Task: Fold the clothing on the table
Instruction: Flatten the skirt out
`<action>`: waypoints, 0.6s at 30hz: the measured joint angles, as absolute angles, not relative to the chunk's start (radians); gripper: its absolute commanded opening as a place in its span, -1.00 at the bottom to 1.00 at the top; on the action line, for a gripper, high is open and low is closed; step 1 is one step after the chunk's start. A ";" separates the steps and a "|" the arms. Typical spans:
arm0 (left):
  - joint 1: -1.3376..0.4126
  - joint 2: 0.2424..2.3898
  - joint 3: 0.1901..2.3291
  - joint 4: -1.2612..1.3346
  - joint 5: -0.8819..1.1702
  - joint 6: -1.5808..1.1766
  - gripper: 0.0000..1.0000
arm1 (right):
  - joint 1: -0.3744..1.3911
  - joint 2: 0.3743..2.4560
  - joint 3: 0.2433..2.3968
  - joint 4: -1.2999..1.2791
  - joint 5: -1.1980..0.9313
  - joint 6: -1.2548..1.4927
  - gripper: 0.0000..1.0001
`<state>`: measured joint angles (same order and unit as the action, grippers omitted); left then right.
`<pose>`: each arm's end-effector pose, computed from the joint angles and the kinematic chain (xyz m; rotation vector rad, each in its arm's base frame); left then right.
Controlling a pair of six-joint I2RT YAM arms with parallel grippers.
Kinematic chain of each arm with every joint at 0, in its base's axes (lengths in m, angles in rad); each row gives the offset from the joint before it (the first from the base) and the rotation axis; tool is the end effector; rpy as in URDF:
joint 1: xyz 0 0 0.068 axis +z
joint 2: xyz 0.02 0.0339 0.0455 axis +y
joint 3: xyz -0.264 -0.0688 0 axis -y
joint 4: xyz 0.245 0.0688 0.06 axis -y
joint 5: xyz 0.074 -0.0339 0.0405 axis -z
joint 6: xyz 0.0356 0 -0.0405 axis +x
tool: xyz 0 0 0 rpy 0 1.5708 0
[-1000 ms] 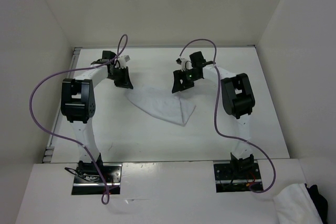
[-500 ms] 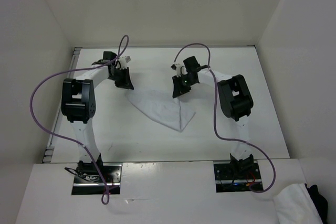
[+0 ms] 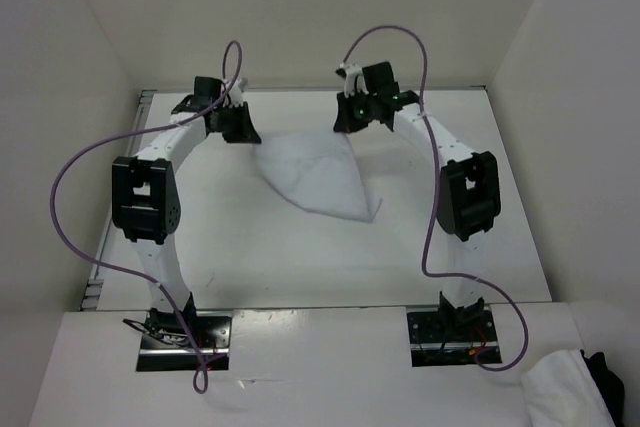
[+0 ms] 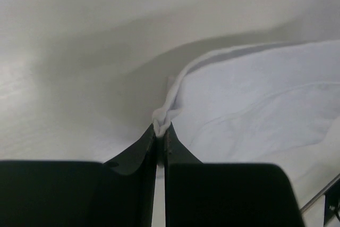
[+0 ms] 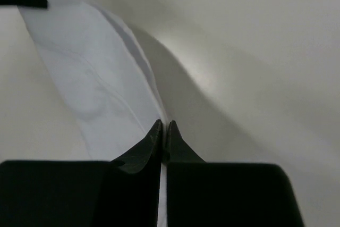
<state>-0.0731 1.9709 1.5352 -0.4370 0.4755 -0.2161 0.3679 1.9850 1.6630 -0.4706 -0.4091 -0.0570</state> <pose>0.4358 -0.0483 0.2267 0.0401 2.4369 -0.7095 0.4171 0.1760 0.2586 -0.6940 2.2651 0.6336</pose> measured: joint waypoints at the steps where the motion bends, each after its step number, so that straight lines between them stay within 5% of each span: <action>1: -0.076 1.971 1.581 -0.429 0.469 -0.227 -1.00 | 0.358 2.005 1.747 -0.487 -0.408 -0.057 -1.00; 5: -0.102 1.977 1.852 -0.398 0.445 -0.269 -1.00 | 0.287 2.127 2.194 -0.537 -0.439 -0.057 -1.00; 10: -0.172 1.821 1.892 -0.257 0.411 -0.291 -1.00 | 0.201 2.022 2.260 -0.555 -0.488 -0.100 -1.00; 18: -0.318 1.422 1.308 -0.081 0.332 -0.323 -0.94 | 0.229 1.593 1.596 -0.503 -0.537 -0.215 -1.00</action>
<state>-0.3183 1.4216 1.3079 -0.0807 0.3317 -0.3225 0.2287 1.5932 1.5959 -0.5034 -0.5369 -0.2153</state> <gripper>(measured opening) 0.098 0.026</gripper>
